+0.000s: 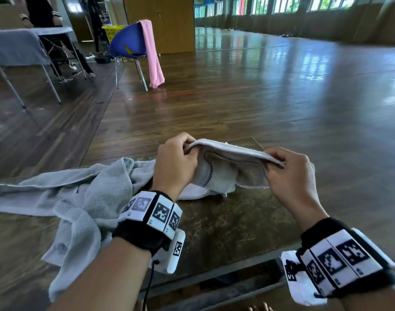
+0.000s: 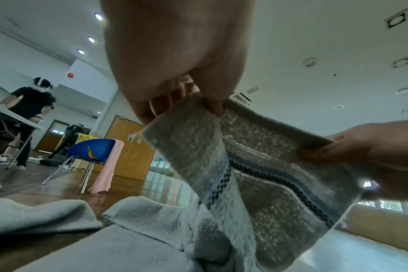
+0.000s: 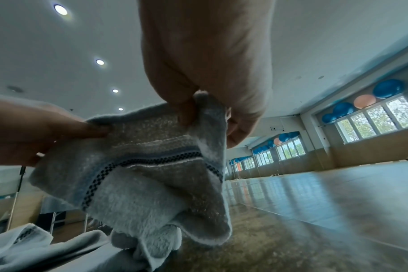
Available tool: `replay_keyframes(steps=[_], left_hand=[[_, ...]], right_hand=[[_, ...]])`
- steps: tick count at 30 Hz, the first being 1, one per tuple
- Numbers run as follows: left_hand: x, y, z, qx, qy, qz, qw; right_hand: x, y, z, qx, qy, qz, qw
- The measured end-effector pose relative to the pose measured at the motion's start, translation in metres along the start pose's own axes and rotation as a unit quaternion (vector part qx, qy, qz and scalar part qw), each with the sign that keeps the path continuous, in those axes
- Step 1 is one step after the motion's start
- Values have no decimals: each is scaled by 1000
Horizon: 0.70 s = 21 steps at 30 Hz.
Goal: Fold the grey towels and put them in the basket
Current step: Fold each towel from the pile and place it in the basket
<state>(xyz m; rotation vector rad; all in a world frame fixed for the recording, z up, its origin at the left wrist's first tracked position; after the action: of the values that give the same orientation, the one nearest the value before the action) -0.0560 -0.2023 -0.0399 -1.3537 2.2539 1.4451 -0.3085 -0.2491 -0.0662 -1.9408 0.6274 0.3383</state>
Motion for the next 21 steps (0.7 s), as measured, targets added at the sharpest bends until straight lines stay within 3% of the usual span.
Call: replay_keyframes(steps=[5,9,11,13,16,17,20,21], left_hand=[[-8,-26,-3,-41,2,-38,998],[-10,-41,-3,-110,6,44,993],[-7,-48,-1,-188,3,191,963],[-1,-48,4,-254,-10,345,903],[-6,-44,8,-267,-9,450,852],[-9,-45,9,-264,-2,448,854],[-26,-51,14,-234,39,351,906],[-31,-54,16,-233,52,364,900]], right_hand=[[-12,8,-10,16,53,-50,997],[-6,15,-12,14,18,-73,997],[-1,18,-11,9,-1,-67,998],[6,20,-9,5,-35,-63,997],[19,15,-5,10,-92,-77,993],[21,13,-4,6,-97,-81,992],[25,6,0,-16,-106,-94,990],[26,3,2,-23,-111,-94,989]])
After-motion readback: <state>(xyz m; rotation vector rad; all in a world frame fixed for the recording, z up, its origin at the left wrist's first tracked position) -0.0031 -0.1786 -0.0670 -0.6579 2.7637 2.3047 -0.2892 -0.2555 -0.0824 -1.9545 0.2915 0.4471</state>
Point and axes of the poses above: each hand's wrist, its own z-axis away from the middle knuckle, its own x-axis out of the palm, y = z × x, the point moved 7 cm from there along -z, towards the middle knuckle
